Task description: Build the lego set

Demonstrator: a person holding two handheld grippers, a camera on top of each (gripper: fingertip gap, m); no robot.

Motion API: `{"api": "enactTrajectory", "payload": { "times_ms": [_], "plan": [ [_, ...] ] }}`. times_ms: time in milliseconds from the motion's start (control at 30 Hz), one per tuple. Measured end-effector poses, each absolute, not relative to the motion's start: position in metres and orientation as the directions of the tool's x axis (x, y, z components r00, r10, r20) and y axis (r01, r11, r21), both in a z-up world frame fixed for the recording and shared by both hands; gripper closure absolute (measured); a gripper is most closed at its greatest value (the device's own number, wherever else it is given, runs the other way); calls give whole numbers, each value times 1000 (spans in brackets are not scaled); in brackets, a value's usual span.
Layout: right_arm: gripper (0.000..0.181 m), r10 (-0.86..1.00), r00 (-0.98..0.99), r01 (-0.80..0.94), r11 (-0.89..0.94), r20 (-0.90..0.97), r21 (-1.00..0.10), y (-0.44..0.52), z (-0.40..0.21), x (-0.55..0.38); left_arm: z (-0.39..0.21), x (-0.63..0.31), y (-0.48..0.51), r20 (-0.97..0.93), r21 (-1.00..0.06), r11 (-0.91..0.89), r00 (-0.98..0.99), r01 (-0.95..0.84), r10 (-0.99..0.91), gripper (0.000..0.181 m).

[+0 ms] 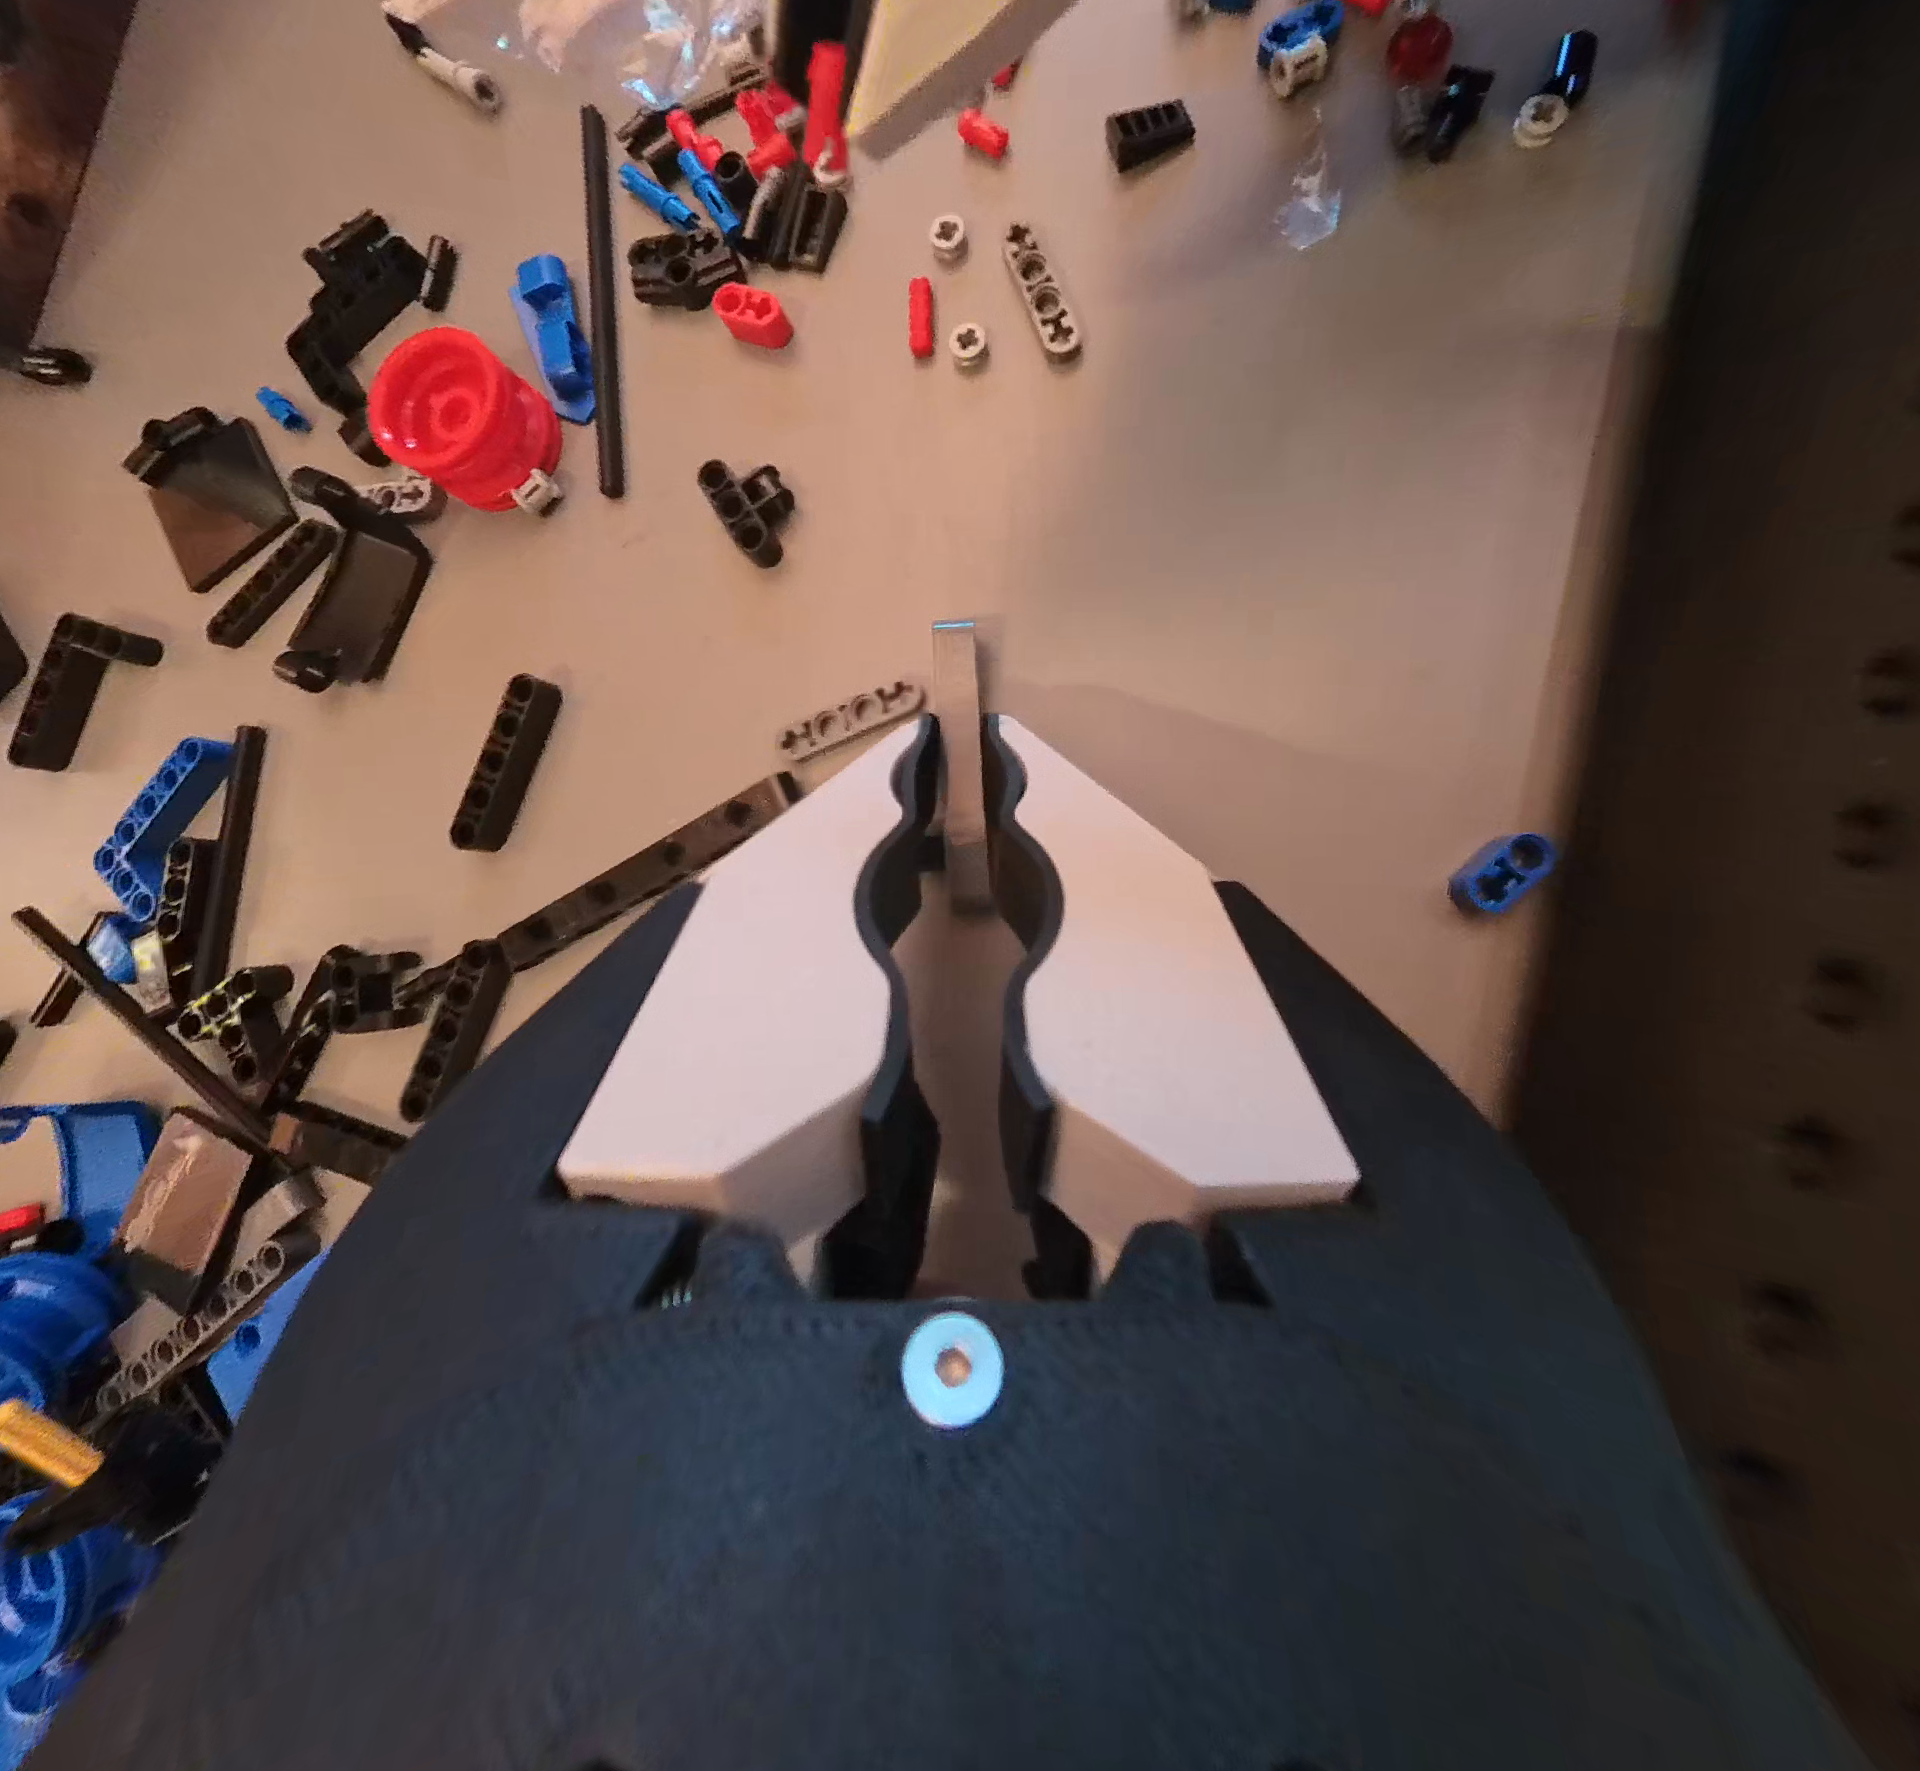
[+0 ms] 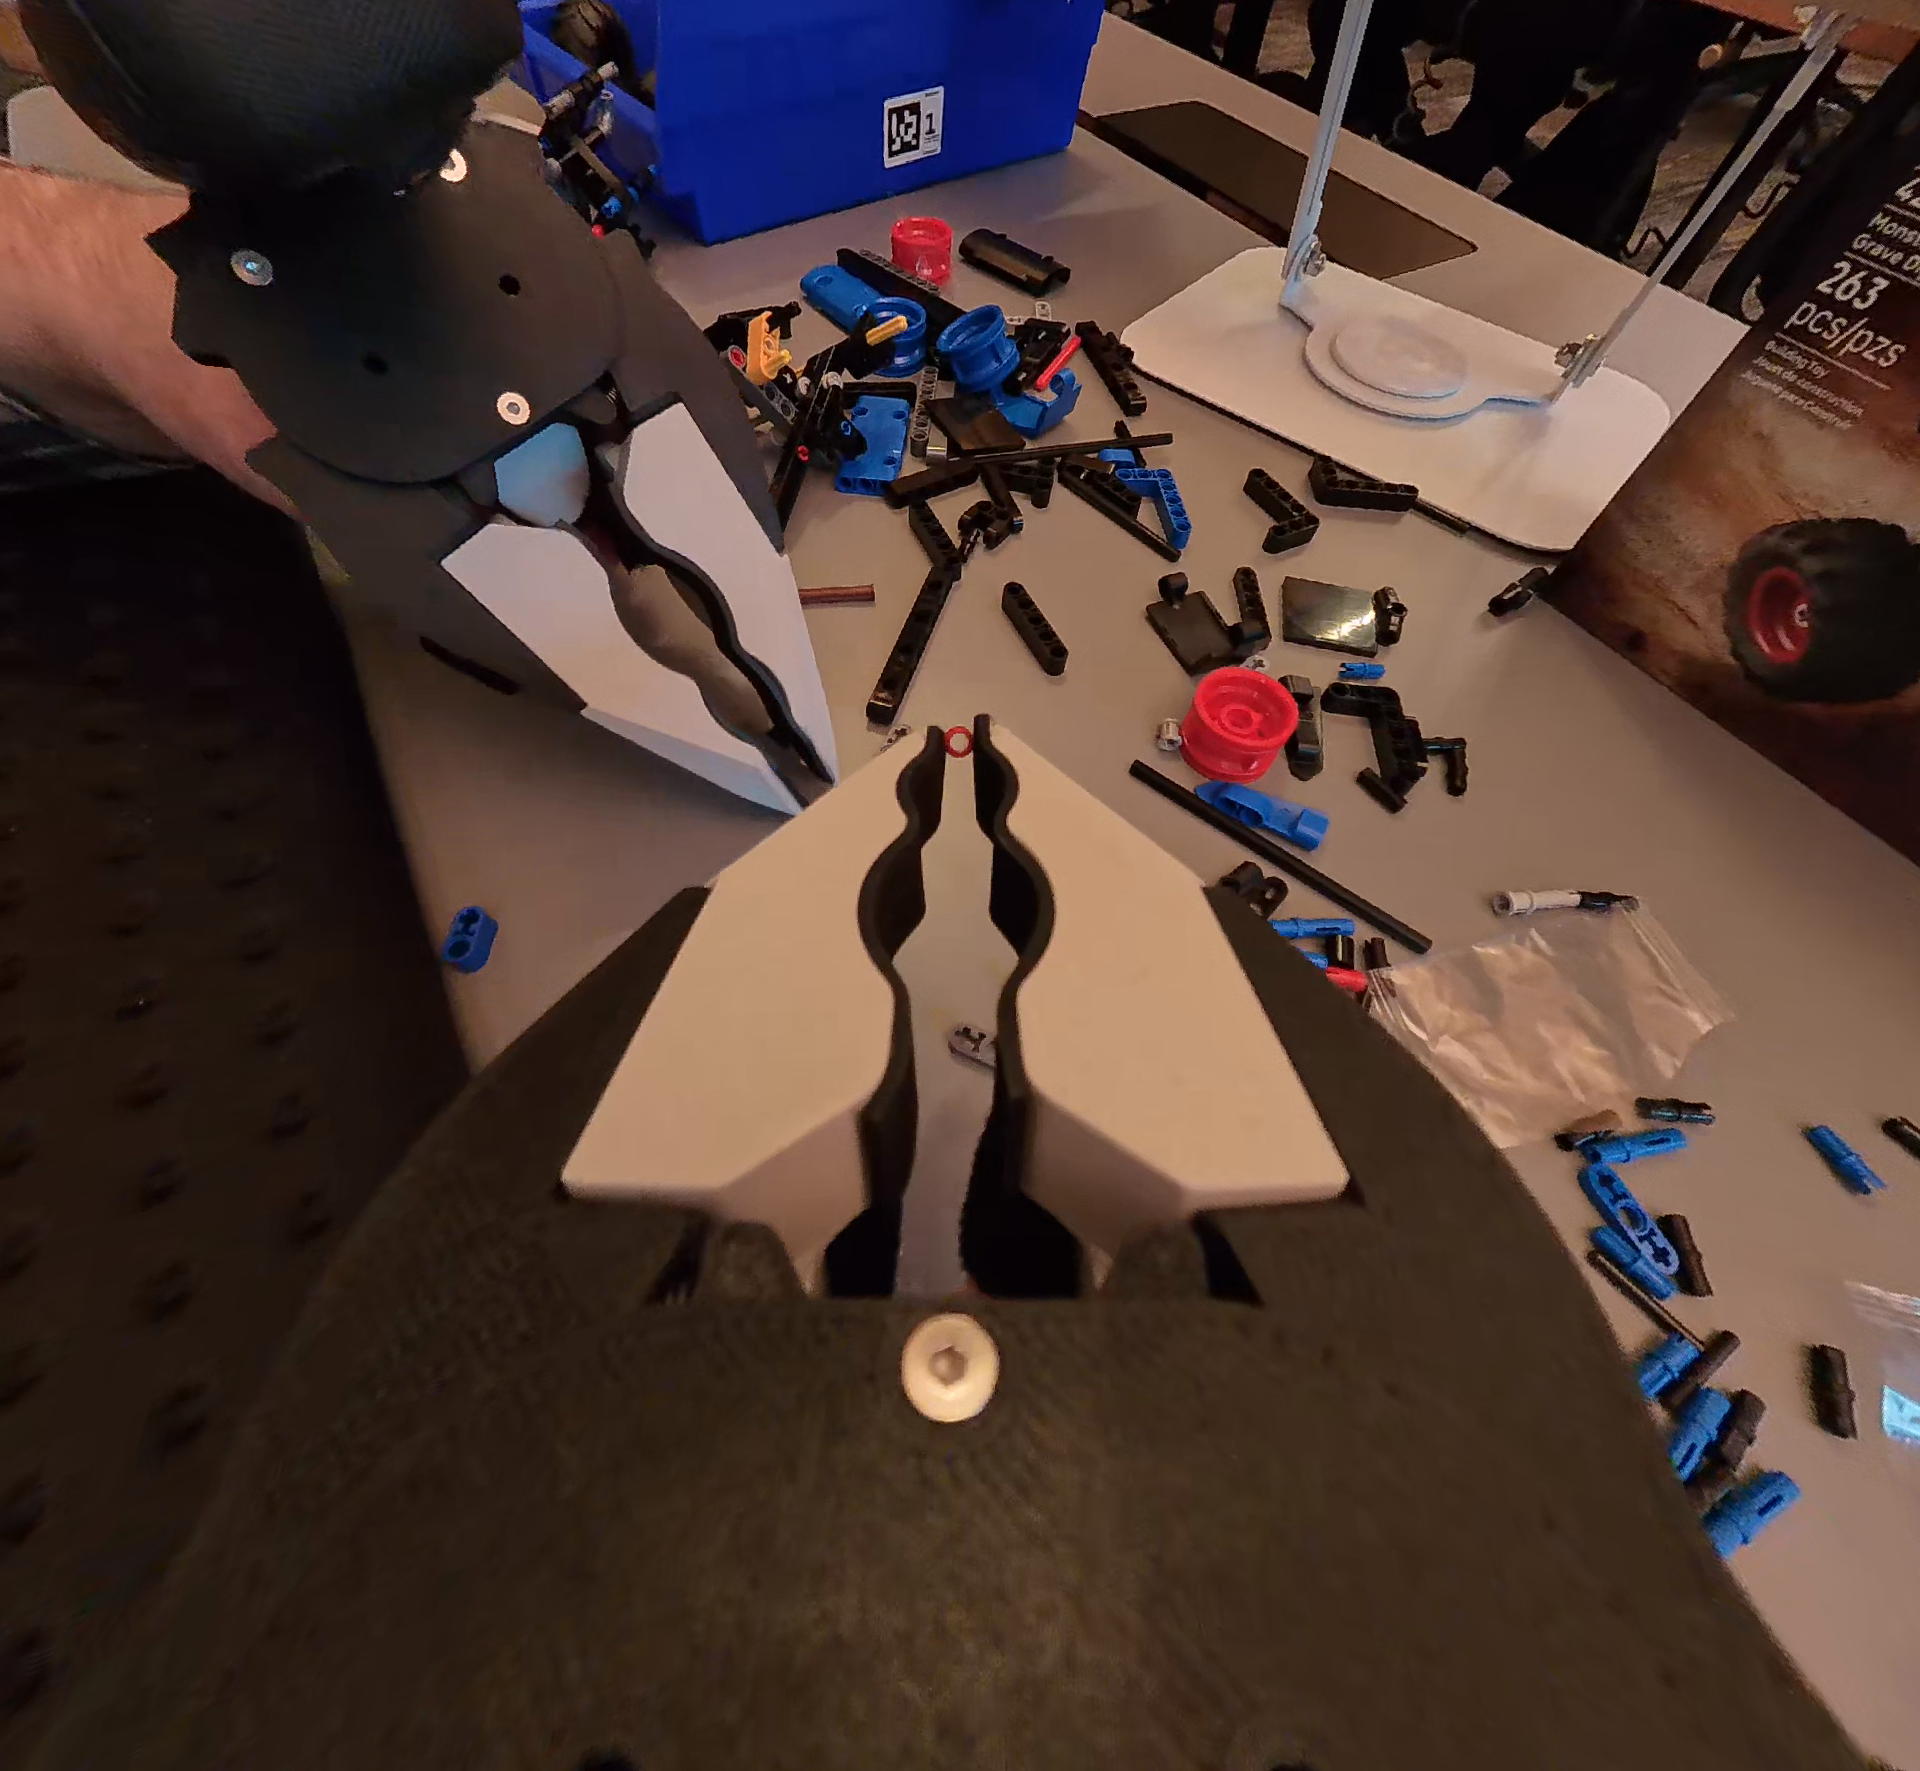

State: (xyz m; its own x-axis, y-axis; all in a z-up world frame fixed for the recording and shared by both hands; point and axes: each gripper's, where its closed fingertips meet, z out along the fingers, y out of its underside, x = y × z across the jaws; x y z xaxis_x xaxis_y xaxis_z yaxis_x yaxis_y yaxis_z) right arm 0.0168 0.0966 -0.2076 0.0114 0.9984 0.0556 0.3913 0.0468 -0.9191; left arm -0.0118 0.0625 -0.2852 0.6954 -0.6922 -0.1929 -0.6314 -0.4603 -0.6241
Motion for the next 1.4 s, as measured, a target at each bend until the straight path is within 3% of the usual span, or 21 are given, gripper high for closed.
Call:
{"api": "enactTrajectory", "payload": {
  "times_ms": [233, 600, 867, 1033, 1233, 1400],
  "plan": [
    [178, 998, 15, 360, 52, 62, -932, 97, -201, 16, -262, -14, 69, -107, -735, -454, 747, -504, -656, 176],
    [179, 997, 35, 308, 56, 70, -950, 102, -193, 16, -244, -16, 76, -22, -817, -439, 781, -374, -624, 176],
    [179, 997, 41, 308, 53, 69, -950, 104, -195, 17, -266, -6, 62, -4, -748, -480, 727, -458, -687, 175],
    [179, 997, 49, 307, 50, 68, -950, 107, -196, 18, -260, -10, 60, 100, -757, -525, 724, -390, -683, 150],
    [179, 997, 48, 304, 49, 67, -951, 107, -195, 18, -228, -33, 67, 143, -820, -503, 752, -274, -643, 159],
    [179, 997, 49, 305, 44, 61, -951, 108, -196, 19, -238, -21, 60, 72, -788, -476, 710, -390, -700, 161]
  ]
}}
